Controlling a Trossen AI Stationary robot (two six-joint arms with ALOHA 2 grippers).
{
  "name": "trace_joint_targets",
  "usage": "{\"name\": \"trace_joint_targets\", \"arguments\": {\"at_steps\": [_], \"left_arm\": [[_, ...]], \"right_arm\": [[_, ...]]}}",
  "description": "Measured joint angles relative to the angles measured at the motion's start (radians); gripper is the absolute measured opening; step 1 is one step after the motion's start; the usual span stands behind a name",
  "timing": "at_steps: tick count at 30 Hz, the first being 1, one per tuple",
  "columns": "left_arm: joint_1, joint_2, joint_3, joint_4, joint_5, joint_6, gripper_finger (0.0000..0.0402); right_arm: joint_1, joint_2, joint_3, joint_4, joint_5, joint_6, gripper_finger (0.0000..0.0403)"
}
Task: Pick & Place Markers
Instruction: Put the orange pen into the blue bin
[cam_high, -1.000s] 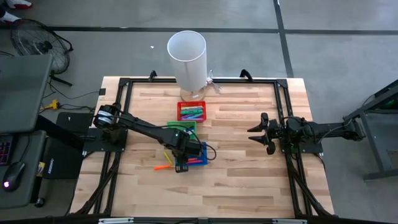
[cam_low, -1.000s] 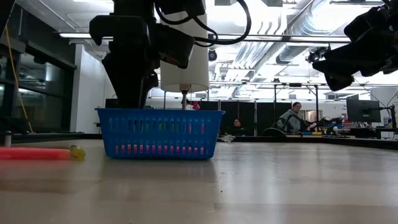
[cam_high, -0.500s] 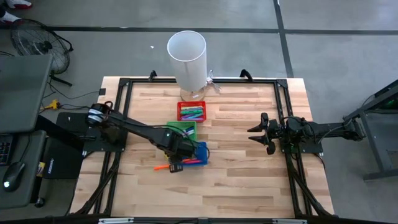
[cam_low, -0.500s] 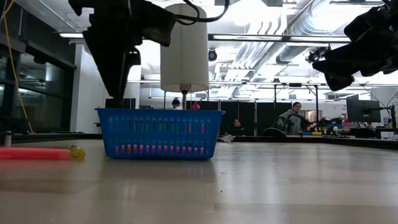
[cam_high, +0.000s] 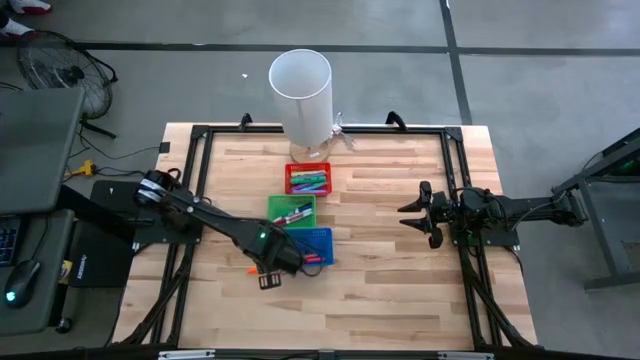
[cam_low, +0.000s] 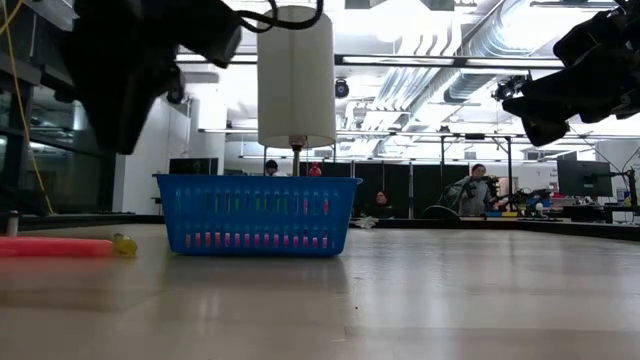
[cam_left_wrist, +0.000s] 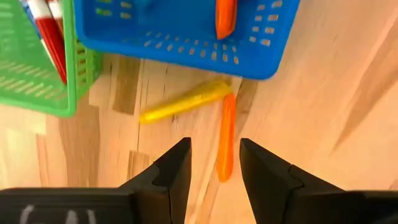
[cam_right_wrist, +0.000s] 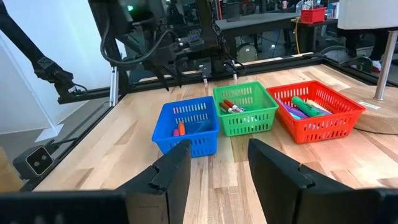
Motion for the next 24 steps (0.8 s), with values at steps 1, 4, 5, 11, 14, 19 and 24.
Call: {"name": "trace_joint_targets", "arguments": {"at_steps": [1, 4, 5, 11, 14, 19, 24], "left_arm": [[-0.010, 0.000, -0.003, -0.002, -0.005, -0.013, 0.0131], [-0.041, 0.000, -0.031, 0.000, -0.008, -0.043, 0.0131], [-0.051, 0.000, -0.041, 0.002, -0.008, -0.053, 0.0131], [-0.101, 0.000, -0.097, 0.053, 0.004, -0.108, 0.0131], [-0.112, 0.000, -0.125, 0.093, 0.015, -0.119, 0.0131], [-0.125, 0.001, -0.191, 0.184, 0.036, -0.114, 0.0135], [-0.147, 0.001, -0.243, 0.241, 0.039, -0.119, 0.0158]], "right_arm": [[0.000, 0.000, 0.000, 0.000, 0.000, 0.000, 0.0149], [0.000, 0.000, 0.000, 0.000, 0.000, 0.001, 0.0149], [0.000, 0.000, 0.000, 0.000, 0.000, 0.000, 0.0149], [0.000, 0.000, 0.000, 0.000, 0.000, 0.000, 0.0149], [0.000, 0.000, 0.000, 0.000, 0.000, 0.001, 0.0149], [0.000, 0.000, 0.000, 0.000, 0.000, 0.001, 0.0149], [0.000, 0.000, 0.000, 0.000, 0.000, 0.000, 0.0149]]}}
